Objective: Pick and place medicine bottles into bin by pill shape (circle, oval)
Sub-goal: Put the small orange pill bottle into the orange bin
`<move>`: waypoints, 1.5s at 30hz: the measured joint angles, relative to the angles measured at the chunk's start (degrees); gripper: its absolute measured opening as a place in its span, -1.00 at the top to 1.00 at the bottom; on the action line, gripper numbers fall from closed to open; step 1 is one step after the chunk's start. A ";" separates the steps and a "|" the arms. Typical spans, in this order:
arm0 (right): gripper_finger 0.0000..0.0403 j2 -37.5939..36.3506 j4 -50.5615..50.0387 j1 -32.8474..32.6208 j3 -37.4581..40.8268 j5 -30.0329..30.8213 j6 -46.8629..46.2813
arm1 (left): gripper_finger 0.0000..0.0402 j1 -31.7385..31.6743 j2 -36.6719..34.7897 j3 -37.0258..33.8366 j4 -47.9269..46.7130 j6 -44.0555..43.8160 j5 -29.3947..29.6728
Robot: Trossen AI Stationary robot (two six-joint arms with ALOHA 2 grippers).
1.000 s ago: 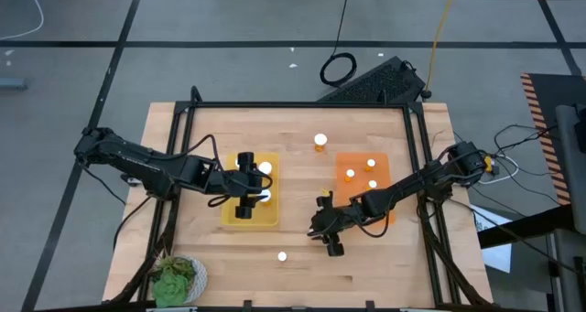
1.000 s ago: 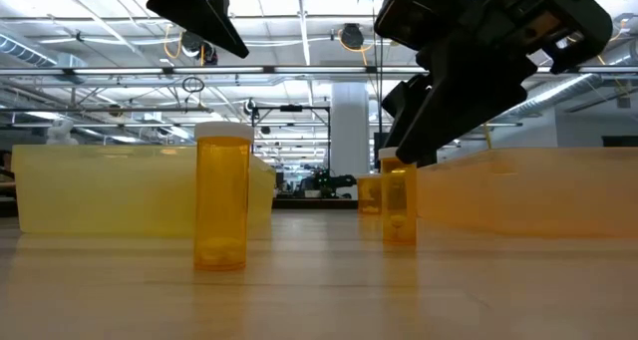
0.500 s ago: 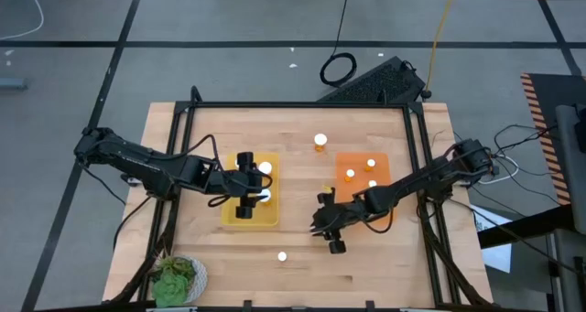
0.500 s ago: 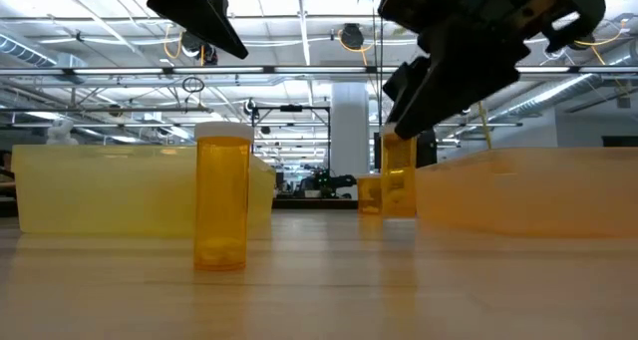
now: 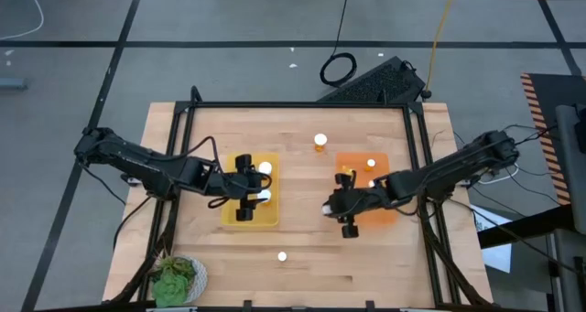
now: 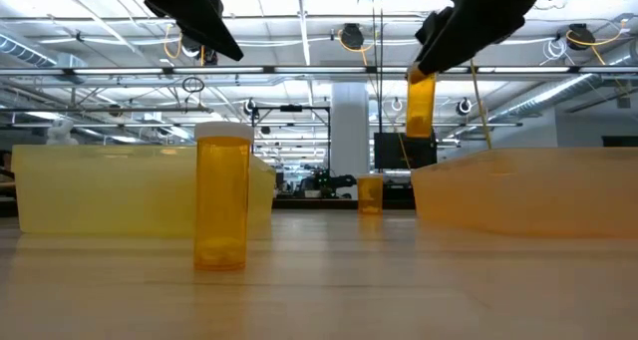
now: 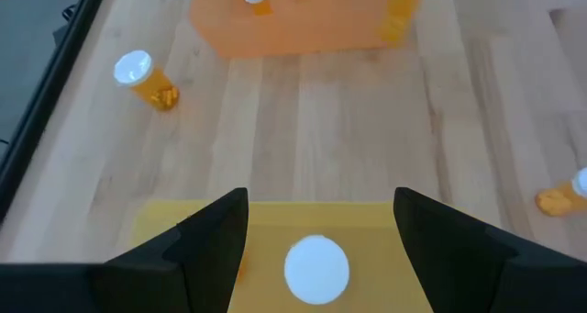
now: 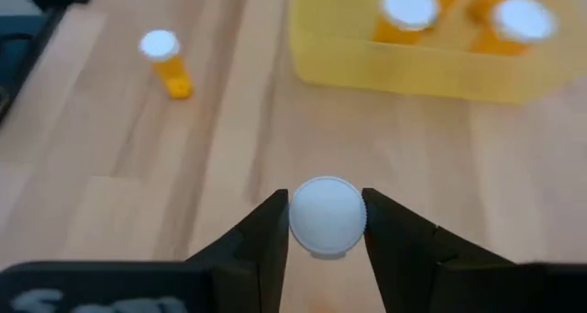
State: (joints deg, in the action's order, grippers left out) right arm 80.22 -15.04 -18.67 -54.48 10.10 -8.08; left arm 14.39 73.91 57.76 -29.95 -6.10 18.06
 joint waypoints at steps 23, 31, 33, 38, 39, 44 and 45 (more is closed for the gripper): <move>0.38 -13.88 -12.69 4.11 9.36 9.41 -11.18 | -0.36 1.51 0.07 0.00 0.24 -0.34 0.46; 0.38 -16.04 -6.42 7.16 16.78 6.73 -12.56 | -0.36 1.34 0.07 0.00 1.21 1.35 0.48; 0.38 -16.03 -3.22 7.84 19.22 4.34 -12.65 | -0.36 1.34 0.07 0.00 1.82 1.58 0.46; 0.38 -16.02 0.46 9.35 23.39 1.63 -13.64 | -0.36 1.34 0.07 0.00 2.67 3.06 0.44; 0.38 -16.02 0.41 9.59 23.72 1.63 -13.89 | -0.36 1.34 0.07 0.00 2.75 3.35 0.44; 0.38 -16.02 0.59 9.70 24.13 1.61 -15.27 | -0.36 1.34 0.07 0.00 2.99 4.86 0.42; 0.38 -16.02 0.66 9.69 24.13 1.60 -15.74 | -0.36 1.34 0.07 0.00 3.07 4.93 0.42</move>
State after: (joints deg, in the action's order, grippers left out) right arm 64.20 -14.38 -8.97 -30.35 11.70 -23.83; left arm 15.73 73.97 57.76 -26.89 -1.17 18.48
